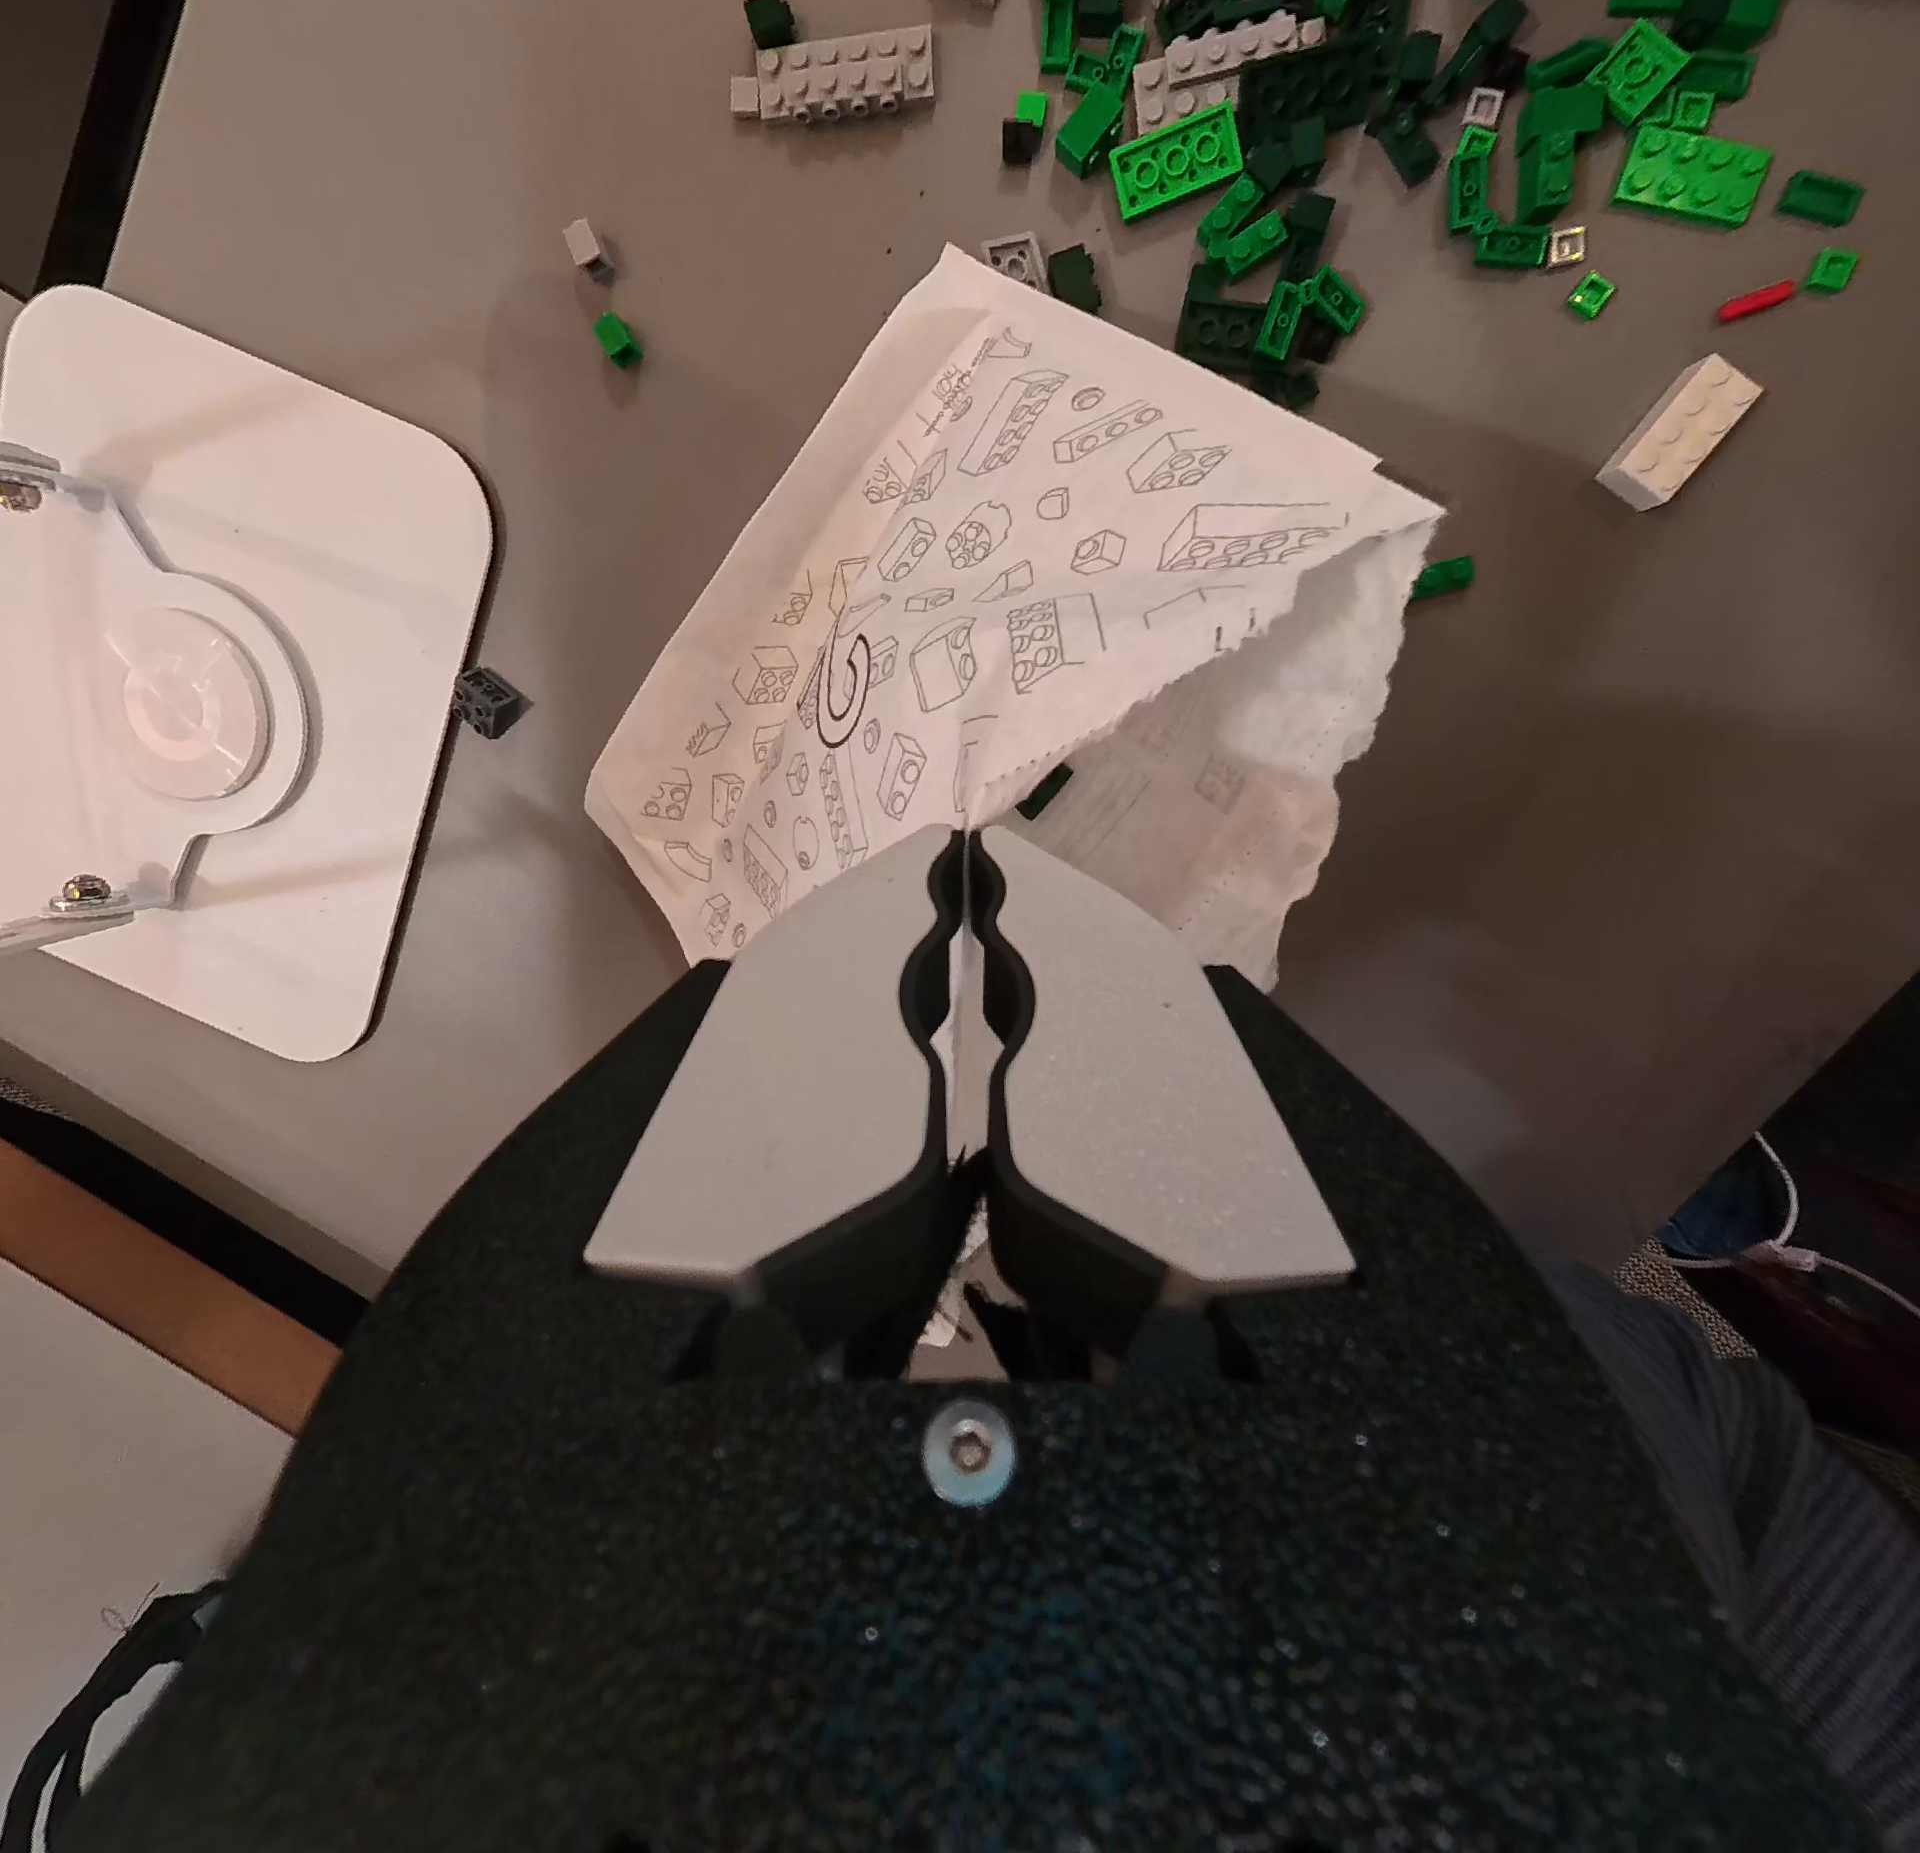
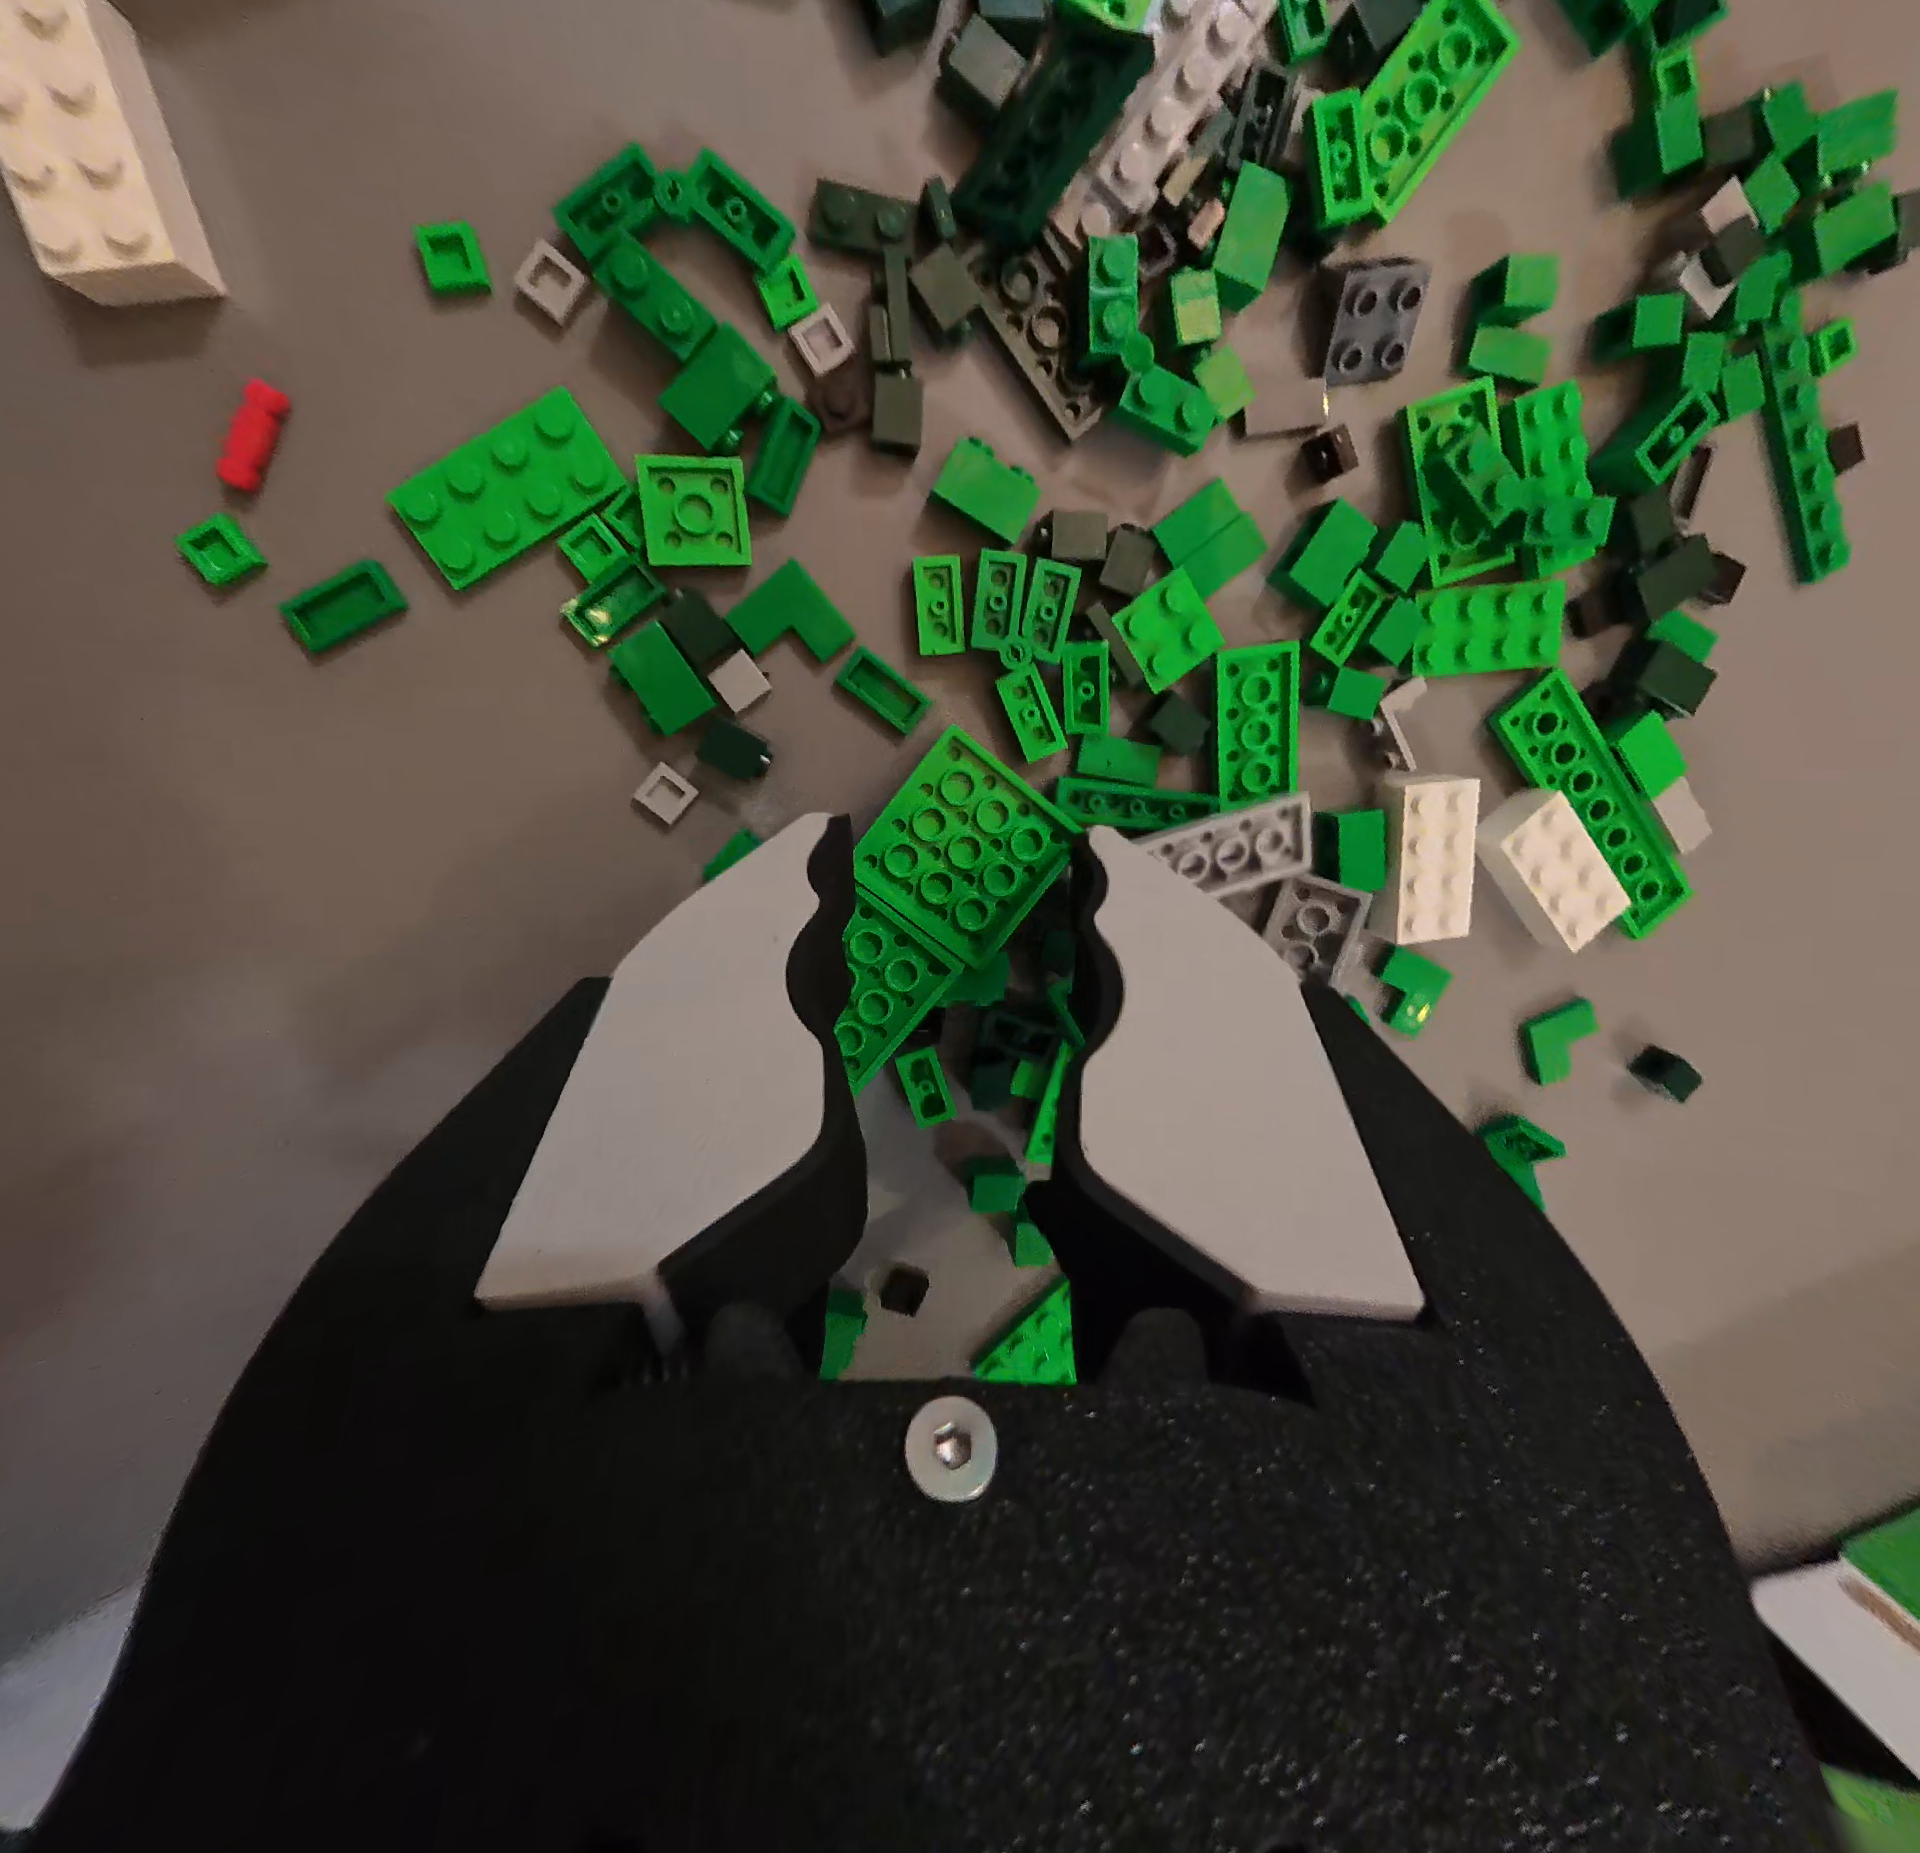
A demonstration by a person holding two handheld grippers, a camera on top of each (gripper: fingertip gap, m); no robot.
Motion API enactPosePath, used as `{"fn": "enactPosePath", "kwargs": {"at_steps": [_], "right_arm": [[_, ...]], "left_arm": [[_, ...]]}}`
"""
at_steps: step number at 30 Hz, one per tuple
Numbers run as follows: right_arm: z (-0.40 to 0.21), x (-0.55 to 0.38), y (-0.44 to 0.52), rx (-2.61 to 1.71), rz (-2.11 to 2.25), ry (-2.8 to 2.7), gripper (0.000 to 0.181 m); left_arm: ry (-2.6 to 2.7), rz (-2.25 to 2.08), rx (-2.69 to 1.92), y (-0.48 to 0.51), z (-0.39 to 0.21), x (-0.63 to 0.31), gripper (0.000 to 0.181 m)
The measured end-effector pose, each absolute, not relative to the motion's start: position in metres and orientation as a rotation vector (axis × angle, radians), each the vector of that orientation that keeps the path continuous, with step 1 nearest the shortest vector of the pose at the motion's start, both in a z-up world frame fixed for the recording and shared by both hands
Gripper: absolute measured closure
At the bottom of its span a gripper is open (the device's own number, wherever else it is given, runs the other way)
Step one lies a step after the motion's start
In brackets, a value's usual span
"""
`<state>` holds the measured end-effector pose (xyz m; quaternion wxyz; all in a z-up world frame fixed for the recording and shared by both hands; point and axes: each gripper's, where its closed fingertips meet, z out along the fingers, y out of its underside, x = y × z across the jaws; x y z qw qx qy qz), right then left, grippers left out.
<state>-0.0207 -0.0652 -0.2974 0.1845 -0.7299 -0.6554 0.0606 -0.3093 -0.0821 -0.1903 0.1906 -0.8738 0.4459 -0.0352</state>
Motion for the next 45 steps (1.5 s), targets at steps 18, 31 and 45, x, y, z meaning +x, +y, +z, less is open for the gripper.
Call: {"fn": "enactPosePath", "kwargs": {"at_steps": [18,31,45], "right_arm": [[-0.287,0.026,-0.041,-2.192,-0.022,-1.647,0.155],[-0.296,0.024,-0.082,-2.290,0.143,-1.639,0.162],[-0.299,0.018,-0.088,-2.433,0.159,-1.453,0.134]], "left_arm": [[1.258,-0.103,-2.445,-0.084,-0.189,-0.308,0.181],[1.250,-0.108,-2.451,-0.084,-0.189,-0.310,0.181],[1.265,-0.108,-2.447,-0.086,-0.189,-0.307,0.181]]}}
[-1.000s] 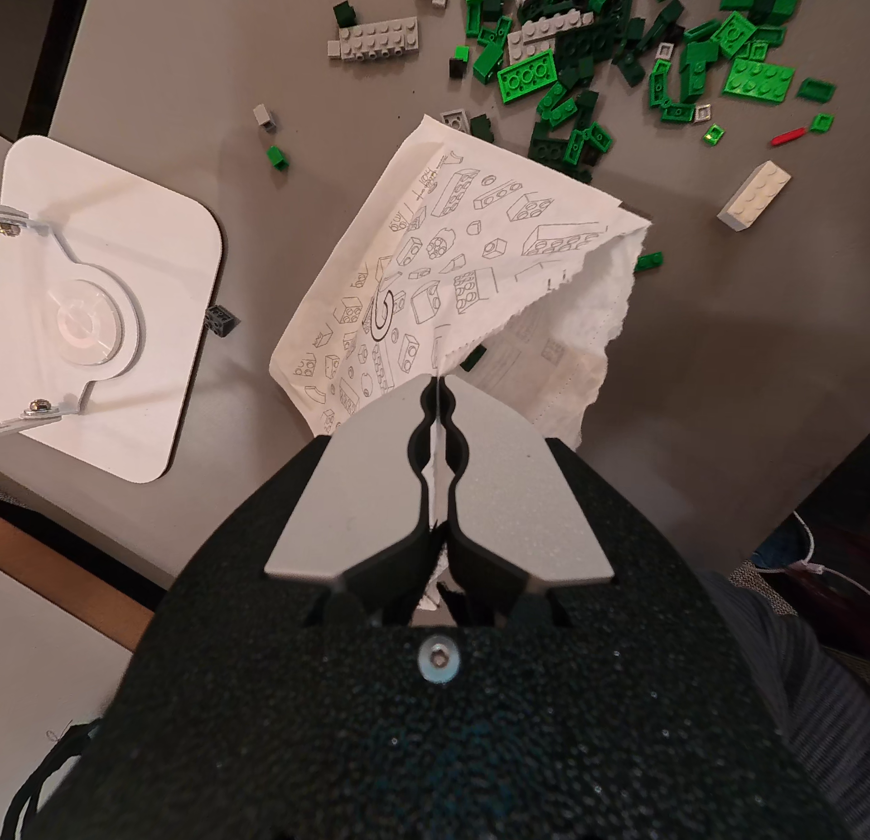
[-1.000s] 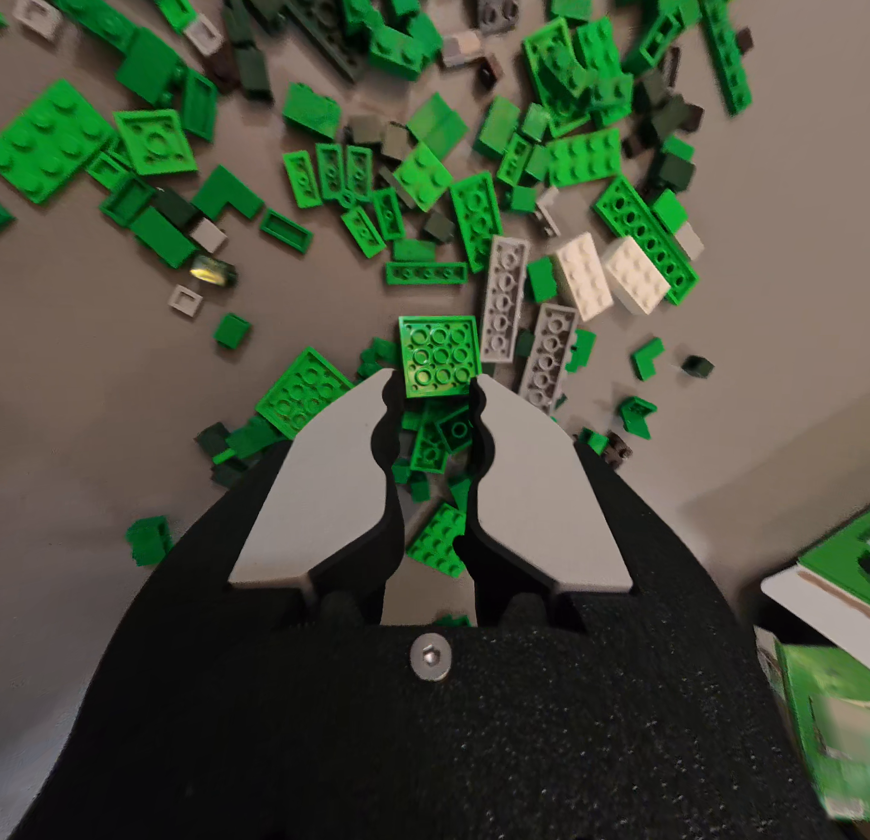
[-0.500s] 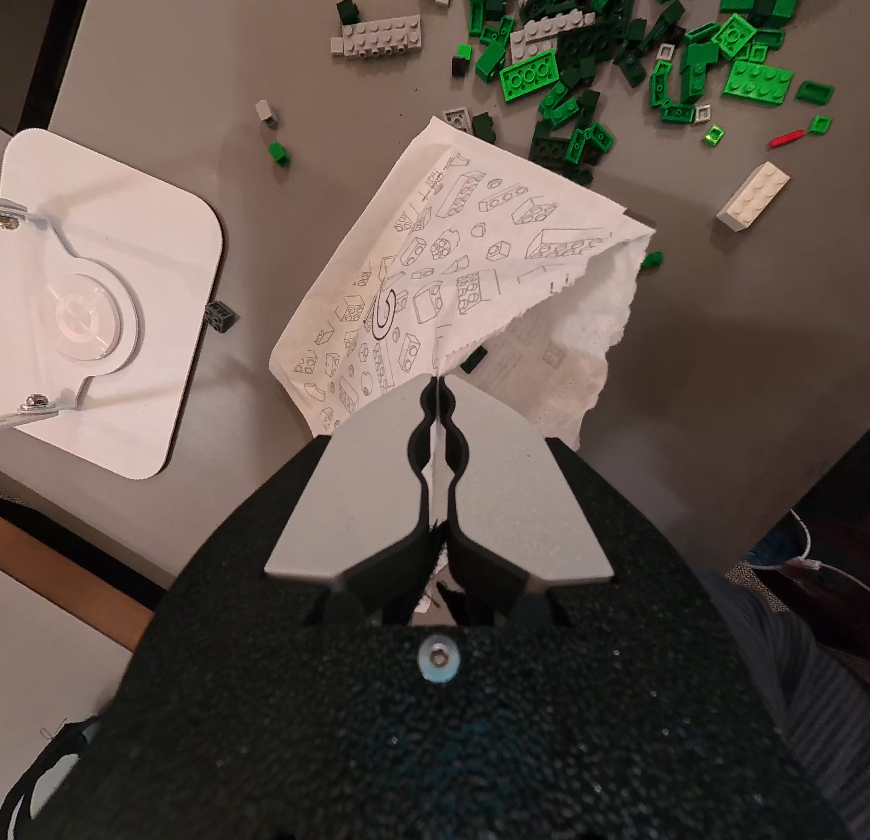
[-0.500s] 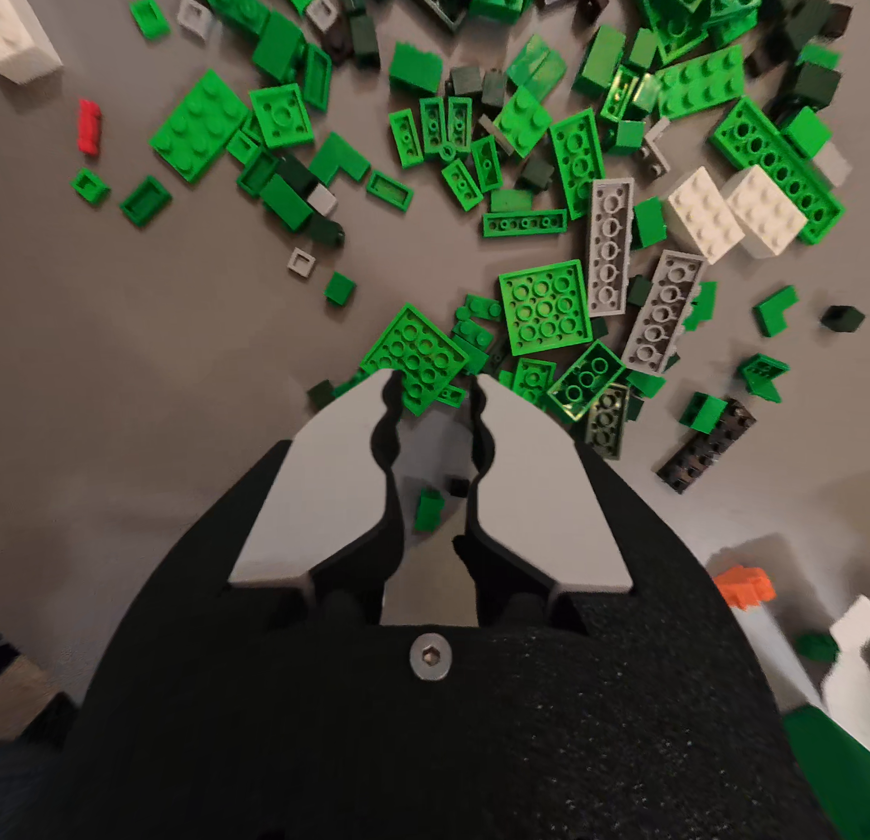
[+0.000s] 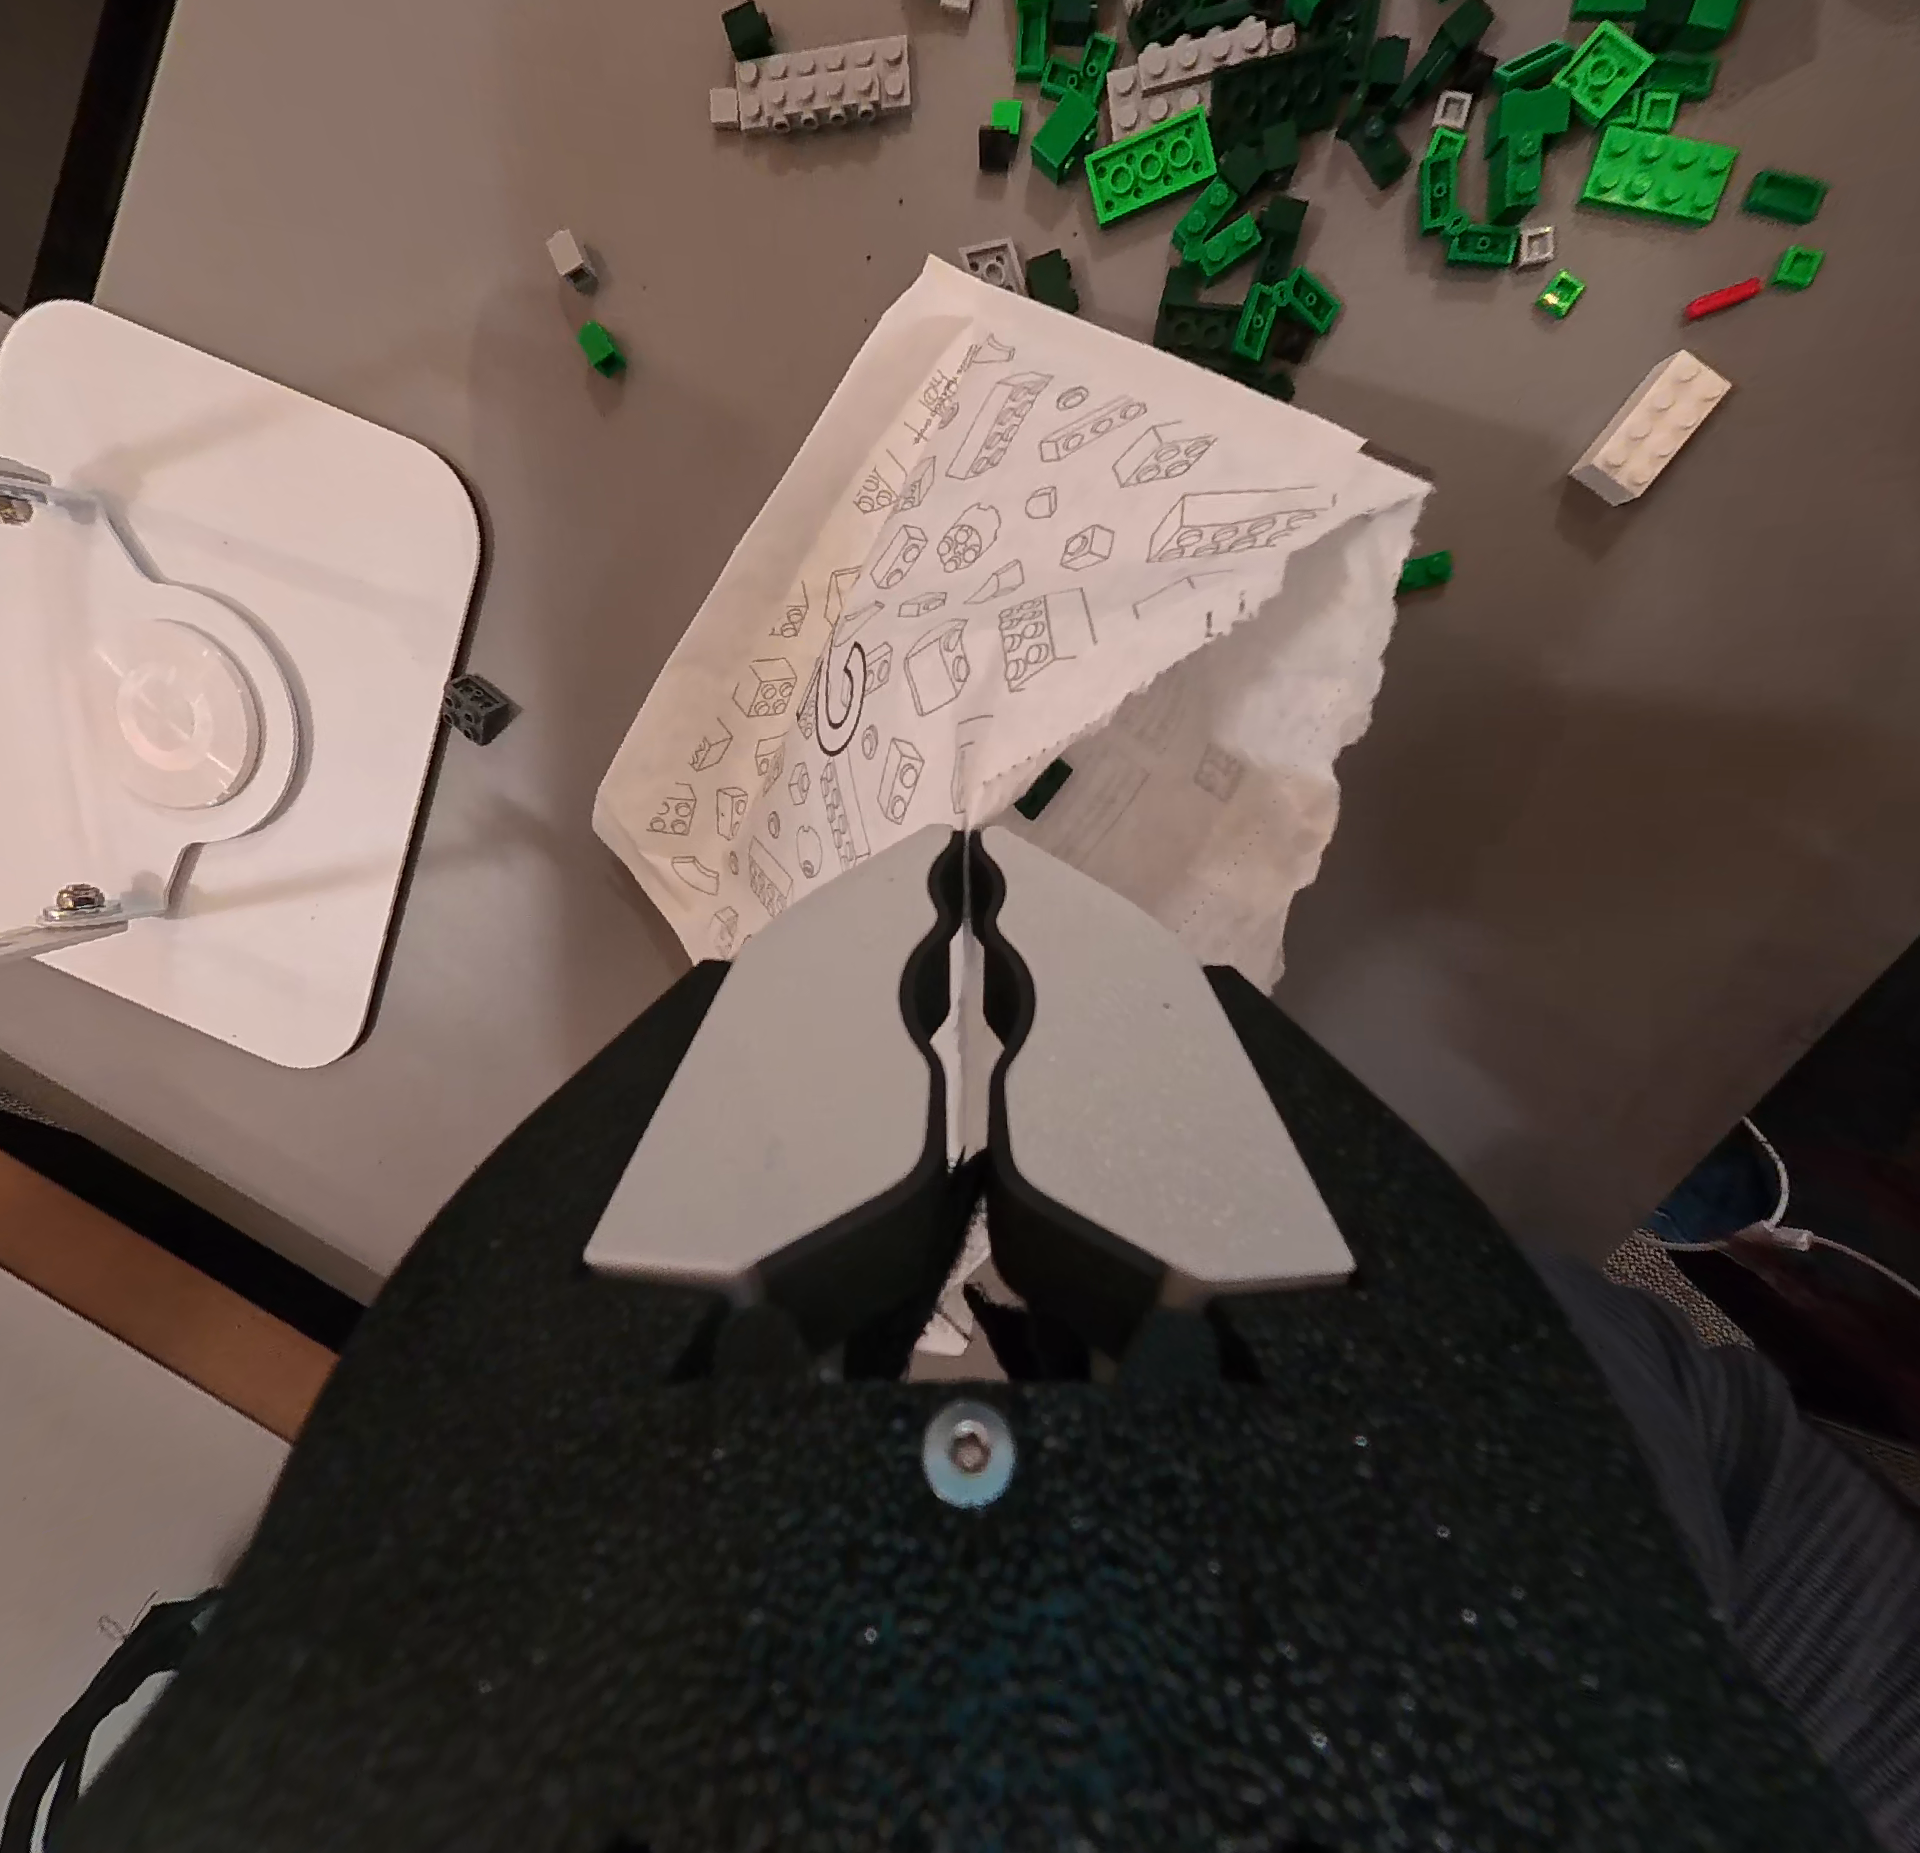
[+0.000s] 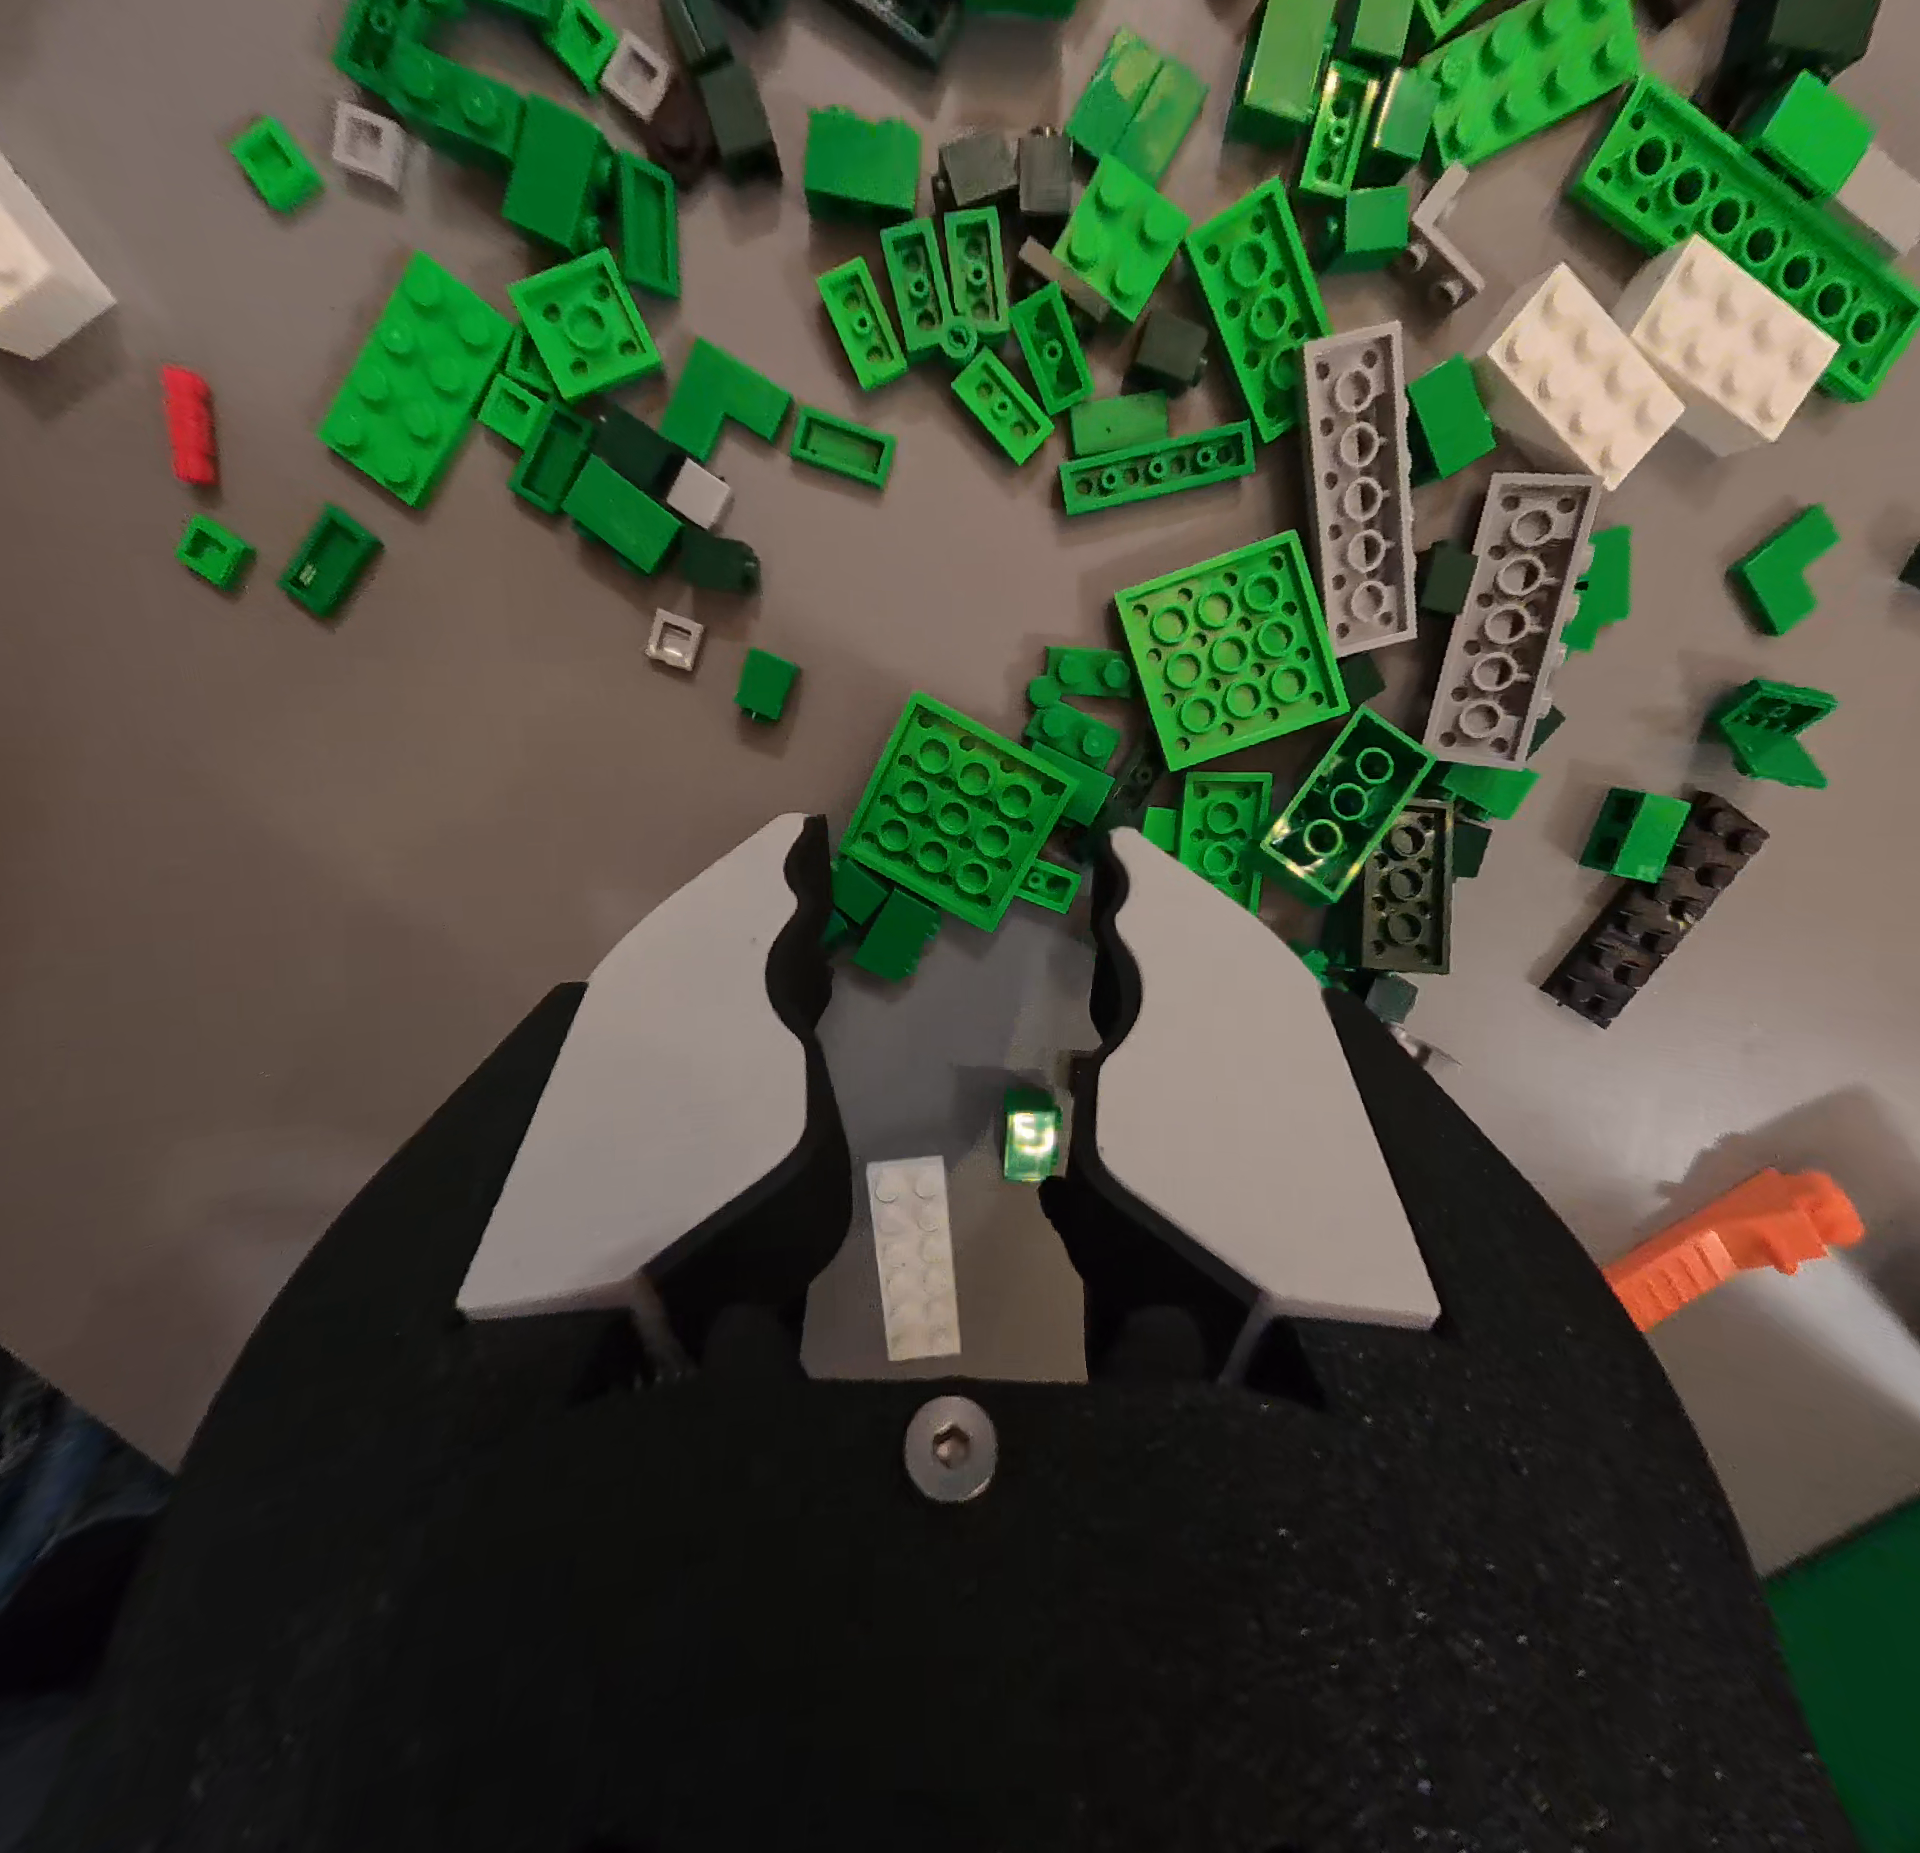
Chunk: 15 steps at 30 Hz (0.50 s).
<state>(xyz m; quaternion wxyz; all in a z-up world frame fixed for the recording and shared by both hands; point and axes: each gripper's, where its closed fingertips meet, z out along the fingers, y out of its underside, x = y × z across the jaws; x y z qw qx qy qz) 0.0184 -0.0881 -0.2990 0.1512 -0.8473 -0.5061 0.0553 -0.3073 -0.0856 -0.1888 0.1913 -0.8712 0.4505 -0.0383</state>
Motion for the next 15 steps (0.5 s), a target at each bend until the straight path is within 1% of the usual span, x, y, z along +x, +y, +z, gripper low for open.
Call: {"fn": "enactPosePath", "kwargs": {"at_steps": [1,3,7,9,11,15], "right_arm": [[-0.299,0.018,-0.088,-2.435,0.139,-1.451,0.139],[-0.299,0.020,-0.086,-2.432,0.083,-1.457,0.155],[-0.298,0.018,-0.086,-2.391,0.042,-1.530,0.156],[-0.293,0.017,-0.083,-2.327,0.011,-1.565,0.168],[-0.284,0.017,-0.077,-2.232,-0.041,-1.578,0.176],[-0.270,0.025,-0.066,-2.145,-0.131,-1.562,0.178]], "left_arm": [[1.265,-0.109,-2.446,-0.086,-0.189,-0.307,0.181],[1.268,-0.111,-2.447,-0.086,-0.189,-0.307,0.181],[1.275,-0.111,-2.446,-0.086,-0.189,-0.306,0.181],[1.275,-0.112,-2.444,-0.086,-0.189,-0.306,0.181],[1.272,-0.114,-2.444,-0.086,-0.189,-0.306,0.181],[1.268,-0.116,-2.445,-0.086,-0.188,-0.307,0.181]]}}
